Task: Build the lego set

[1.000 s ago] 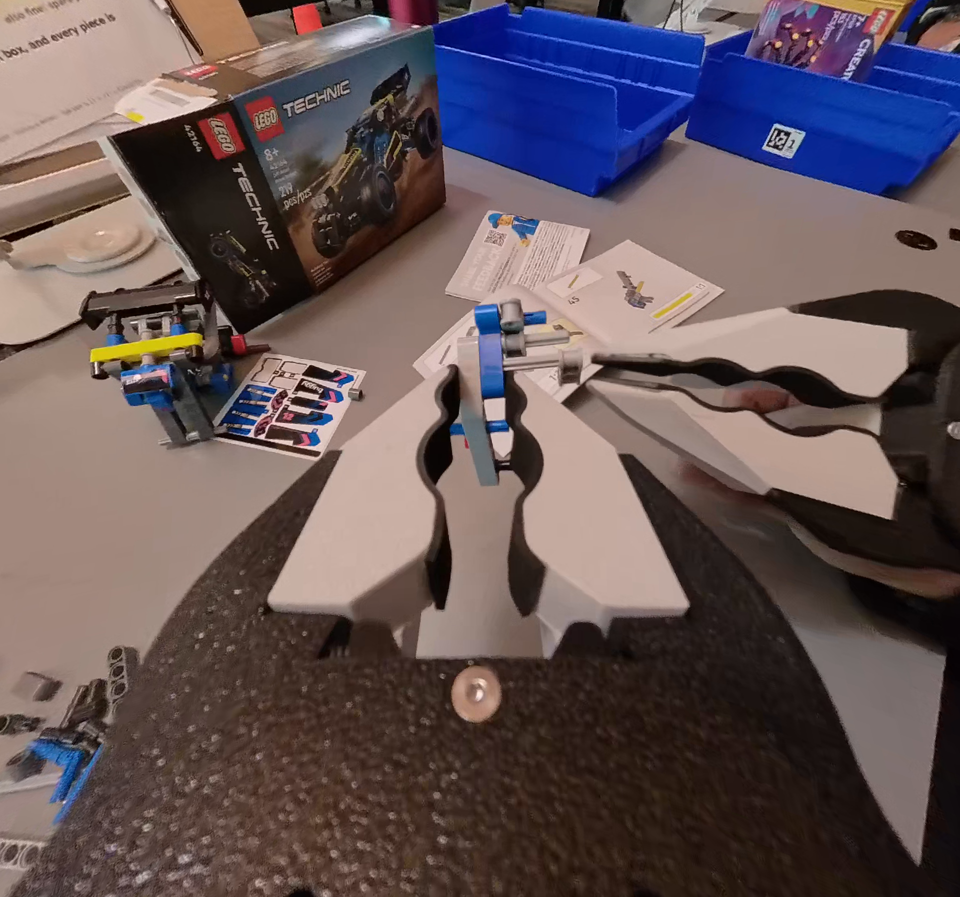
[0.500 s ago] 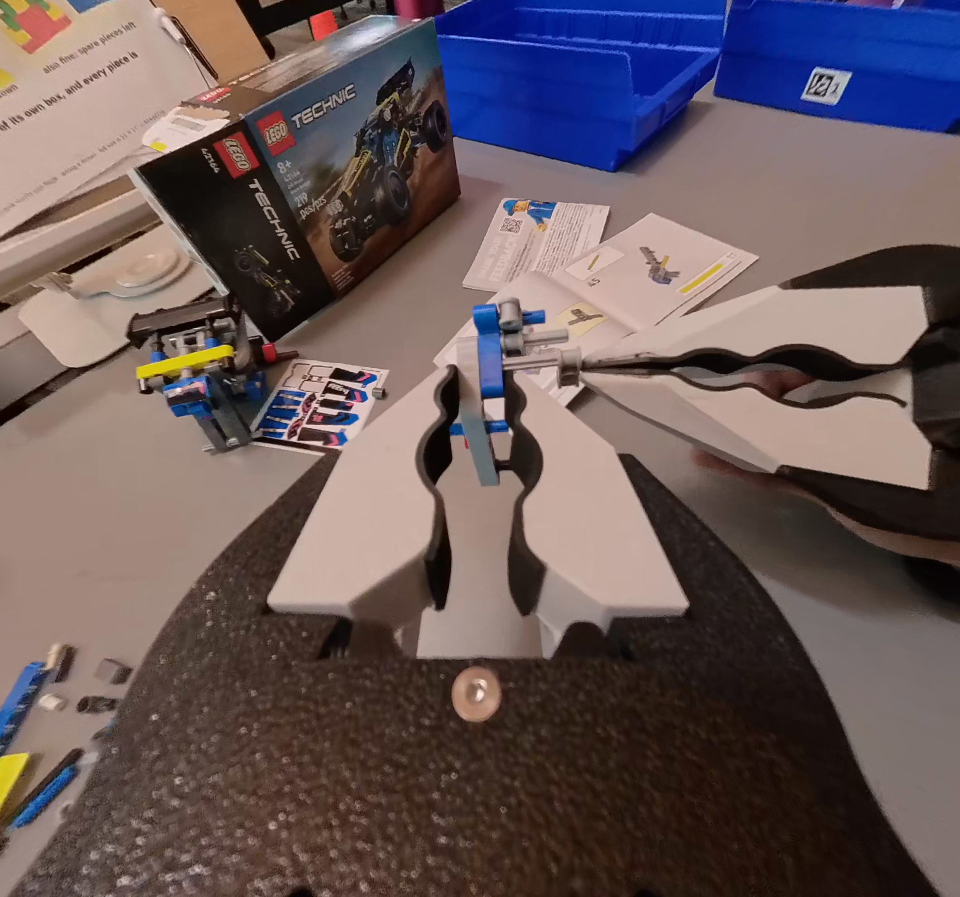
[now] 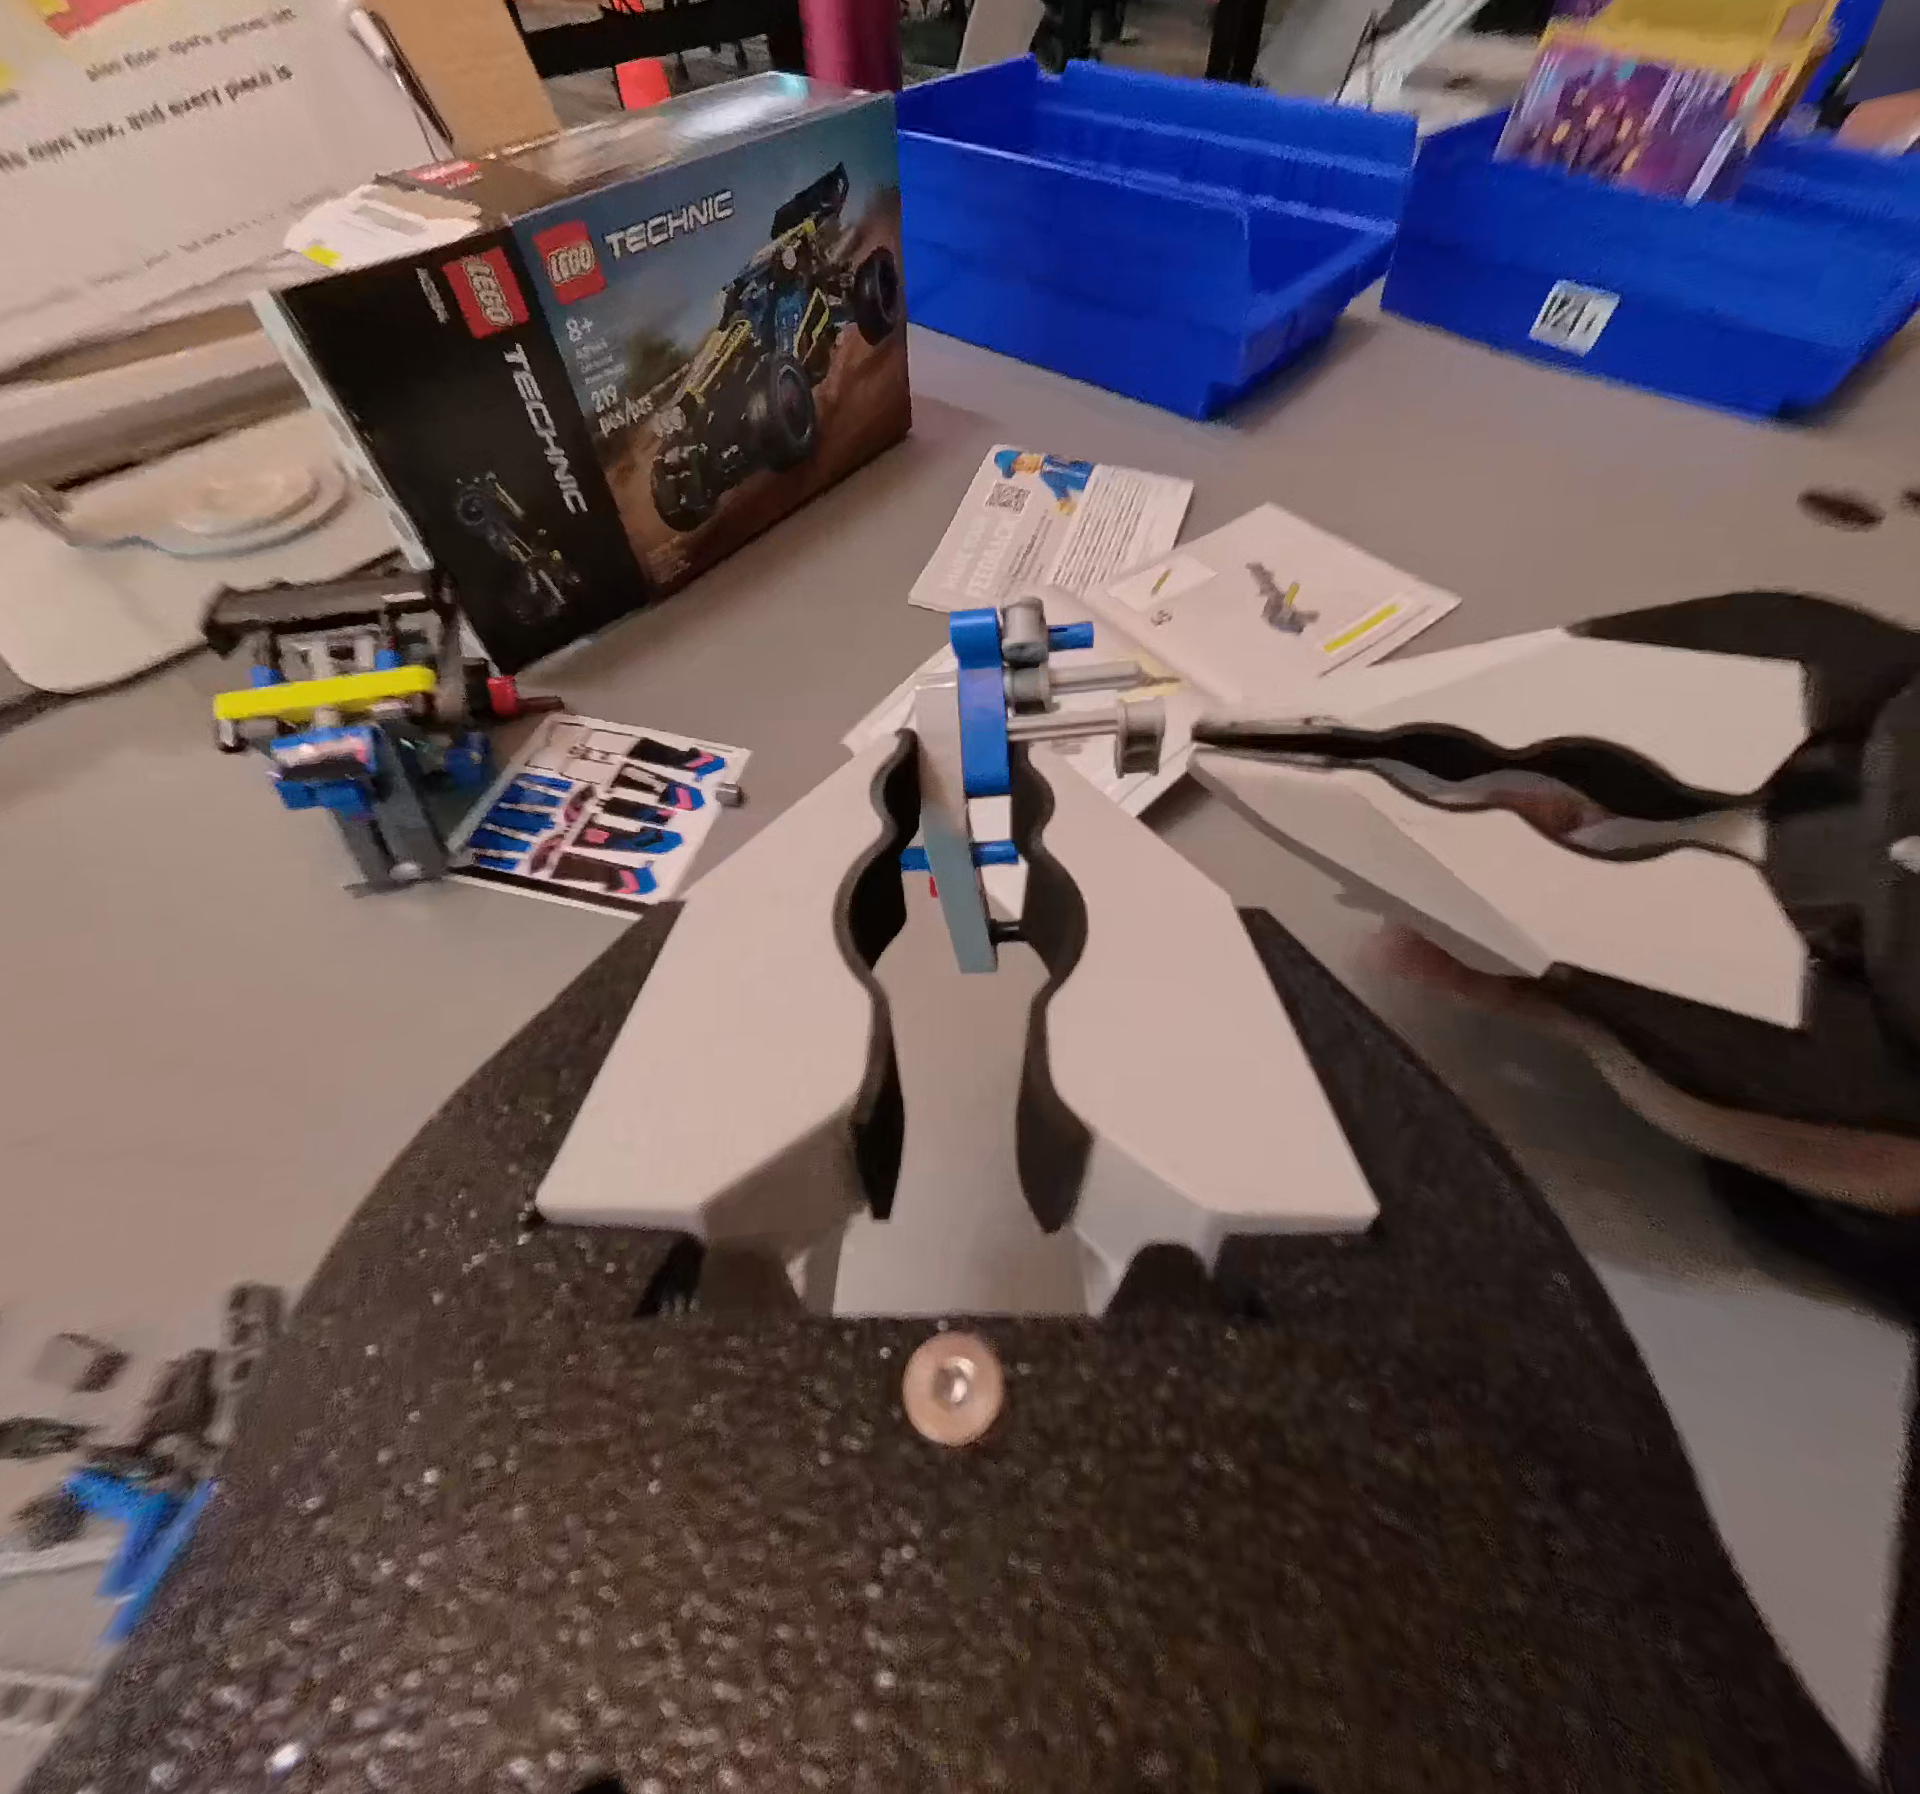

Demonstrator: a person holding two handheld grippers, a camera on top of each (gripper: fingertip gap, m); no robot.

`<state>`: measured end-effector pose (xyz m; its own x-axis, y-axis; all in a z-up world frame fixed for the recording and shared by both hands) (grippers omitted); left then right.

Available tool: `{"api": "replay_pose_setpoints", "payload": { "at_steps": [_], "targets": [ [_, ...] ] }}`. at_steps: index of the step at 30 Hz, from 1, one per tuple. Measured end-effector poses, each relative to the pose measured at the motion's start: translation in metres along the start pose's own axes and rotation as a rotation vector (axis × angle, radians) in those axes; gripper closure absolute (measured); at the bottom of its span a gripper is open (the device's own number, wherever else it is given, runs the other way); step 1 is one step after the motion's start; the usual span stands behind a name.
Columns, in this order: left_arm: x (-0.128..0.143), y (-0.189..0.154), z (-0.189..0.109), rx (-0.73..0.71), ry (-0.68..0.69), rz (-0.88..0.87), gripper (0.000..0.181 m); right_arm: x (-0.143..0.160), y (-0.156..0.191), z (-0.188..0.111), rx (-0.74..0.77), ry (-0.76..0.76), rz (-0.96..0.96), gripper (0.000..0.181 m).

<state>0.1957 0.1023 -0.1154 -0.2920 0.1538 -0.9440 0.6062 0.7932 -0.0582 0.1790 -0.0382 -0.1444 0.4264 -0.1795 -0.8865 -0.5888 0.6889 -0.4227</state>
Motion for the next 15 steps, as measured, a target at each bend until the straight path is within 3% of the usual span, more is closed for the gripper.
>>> {"api": "replay_pose_setpoints", "payload": {
  "at_steps": [7, 15],
  "targets": [
    [0.0075, 0.0067, -0.0027, 0.160, -0.052, -0.200, 0.167, 0.0002, 0.0004, 0.0024, -0.053, -0.001, 0.037, 0.168],
    [0.0098, 0.0066, -0.0007, 0.167, -0.036, -0.191, 0.167, 0.0008, -0.0005, 0.0035, -0.067, 0.036, 0.020, 0.176]
  ]
}}
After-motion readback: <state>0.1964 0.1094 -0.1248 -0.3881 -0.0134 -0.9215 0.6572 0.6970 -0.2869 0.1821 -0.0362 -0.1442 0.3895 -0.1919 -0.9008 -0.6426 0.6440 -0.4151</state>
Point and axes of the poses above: each gripper's, where its closed fingertips meet, z out along the fingers, x out of its underside, y = z × x across the jaws, the point moved 9 cm from there along -z, back along the fingers, and after that the axes turned 4 degrees about x, right-handed, at the moved point
